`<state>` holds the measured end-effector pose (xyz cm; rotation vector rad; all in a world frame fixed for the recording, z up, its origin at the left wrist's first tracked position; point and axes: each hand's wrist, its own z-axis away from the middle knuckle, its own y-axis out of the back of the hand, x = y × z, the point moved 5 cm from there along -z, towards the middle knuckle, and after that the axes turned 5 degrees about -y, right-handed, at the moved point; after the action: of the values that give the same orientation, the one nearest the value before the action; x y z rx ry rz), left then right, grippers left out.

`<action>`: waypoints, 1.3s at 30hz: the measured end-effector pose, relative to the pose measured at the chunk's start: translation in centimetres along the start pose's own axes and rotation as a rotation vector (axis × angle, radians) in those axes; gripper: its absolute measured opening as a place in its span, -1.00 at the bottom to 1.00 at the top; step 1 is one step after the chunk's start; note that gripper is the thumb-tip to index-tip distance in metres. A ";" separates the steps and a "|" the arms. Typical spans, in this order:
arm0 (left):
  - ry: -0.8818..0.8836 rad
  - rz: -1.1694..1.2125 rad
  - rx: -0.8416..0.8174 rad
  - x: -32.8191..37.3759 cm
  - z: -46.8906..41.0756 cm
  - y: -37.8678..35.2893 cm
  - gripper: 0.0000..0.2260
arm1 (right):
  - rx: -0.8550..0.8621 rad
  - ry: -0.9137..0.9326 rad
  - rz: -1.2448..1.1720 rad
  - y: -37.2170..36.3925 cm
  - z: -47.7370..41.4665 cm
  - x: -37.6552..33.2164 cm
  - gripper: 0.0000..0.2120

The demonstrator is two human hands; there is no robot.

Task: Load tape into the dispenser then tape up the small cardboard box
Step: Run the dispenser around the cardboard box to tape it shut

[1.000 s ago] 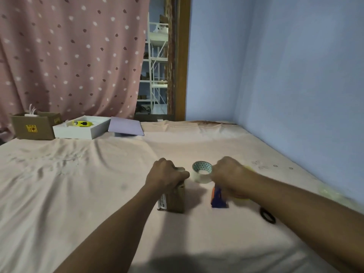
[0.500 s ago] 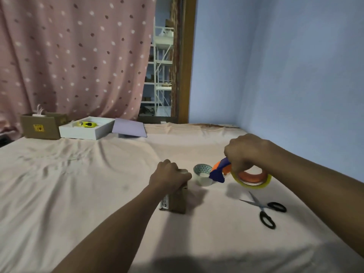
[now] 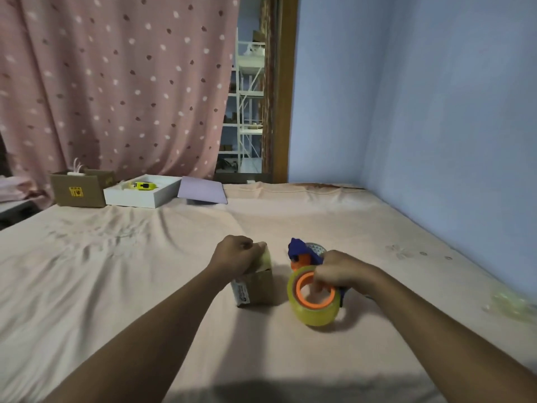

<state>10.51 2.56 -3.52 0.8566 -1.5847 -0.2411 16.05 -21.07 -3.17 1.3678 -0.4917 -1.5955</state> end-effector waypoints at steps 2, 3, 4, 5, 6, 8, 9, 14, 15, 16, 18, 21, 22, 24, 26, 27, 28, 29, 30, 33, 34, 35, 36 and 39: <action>-0.005 -0.101 0.038 -0.5 -0.1 1.4 -0.71 | 0.009 -0.009 -0.044 -1.2 -0.3 0.3 -0.78; 0.006 -0.134 0.045 -0.7 -0.1 2.1 -0.71 | 0.021 -0.011 -0.068 -1.7 -0.4 0.5 -0.76; 0.019 -0.159 0.046 -1.0 -0.1 2.8 -0.70 | 0.030 -0.006 -0.088 -2.2 -0.4 0.5 -0.75; 0.036 -0.170 0.041 -1.3 -0.1 3.3 -0.70 | 0.036 0.000 -0.097 -2.6 -0.5 0.5 -0.73; 0.057 -0.160 0.036 -1.6 -0.1 3.8 -0.73 | 0.041 0.007 -0.103 -3.1 -0.6 0.5 -0.71; 0.103 -0.090 0.027 -2.3 0.0 4.6 -0.80 | 0.043 0.016 -0.087 -3.9 -0.8 0.5 -0.68; 0.127 -0.042 0.022 -2.7 0.1 5.0 -0.81 | 0.046 0.019 -0.067 -4.3 -1.1 0.6 -0.67; 0.185 0.084 0.014 -3.9 0.2 5.7 -0.52 | 0.108 -0.017 0.028 -5.7 -1.5 0.2 -0.68; 0.193 0.119 -0.008 -4.1 0.3 5.6 -0.48 | 0.130 -0.021 0.055 -5.6 -1.0 -0.2 -0.72; 0.204 0.160 -0.037 -4.3 0.3 5.3 -0.43 | 0.152 -0.026 0.090 -5.4 -0.4 -0.6 -0.76; 0.217 0.213 -0.093 -4.5 0.6 4.9 -0.39 | 0.204 -0.029 0.174 -5.2 0.1 -1.0 -0.80; 0.228 0.295 -0.131 -5.1 0.5 4.7 -0.35 | 0.174 -0.039 0.255 -5.2 0.5 -1.1 -0.77; 0.236 0.341 -0.133 -5.2 0.5 4.8 -0.35 | 0.132 -0.040 0.282 -5.2 0.6 -1.3 -0.77; 0.255 0.424 -0.110 -5.6 0.5 5.2 -0.34 | 0.084 -0.021 0.344 -4.7 1.0 -2.0 -0.68; 0.264 0.497 -0.062 -6.2 0.3 5.5 -0.43 | 0.152 0.071 0.382 -4.1 1.4 -3.5 -0.49; 0.275 0.537 -0.035 -6.3 0.3 5.6 -0.49 | 0.189 0.145 0.336 -4.2 1.6 -4.6 -0.40; 0.294 0.586 -0.013 -6.5 0.4 5.7 -0.53 | 0.202 0.219 0.232 -4.5 2.0 -5.9 -0.31; 0.320 0.628 0.003 -6.6 0.7 5.7 -0.56 | 0.182 0.270 0.075 -5.1 2.2 -7.3 -0.25; 0.345 0.669 0.017 -6.5 1.2 5.6 -0.58 | 0.141 0.289 -0.119 -5.8 2.3 -8.5 -0.24; 0.402 0.797 0.019 -6.7 2.2 4.8 -0.57 | -0.011 0.190 -0.593 -8.7 1.6 -11.4 -0.25; 0.402 0.824 0.002 -6.8 2.5 4.6 -0.50 | -0.044 0.147 -0.670 -9.6 1.4 -12.1 -0.24; 0.394 0.848 -0.027 -6.9 2.6 4.2 -0.43 | -0.075 0.106 -0.724 -10.6 1.0 -12.6 -0.24; 0.393 0.873 -0.047 -7.1 2.8 3.9 -0.38 | -0.111 0.074 -0.779 -11.5 0.8 -13.1 -0.24; 0.382 0.939 -0.077 -7.3 3.1 2.9 -0.40 | -0.140 0.039 -0.890 -13.8 -0.5 -13.8 -0.23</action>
<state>6.34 8.32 -8.07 0.0266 -1.4385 0.5016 10.16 -2.80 -6.73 1.6040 0.3165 -2.2321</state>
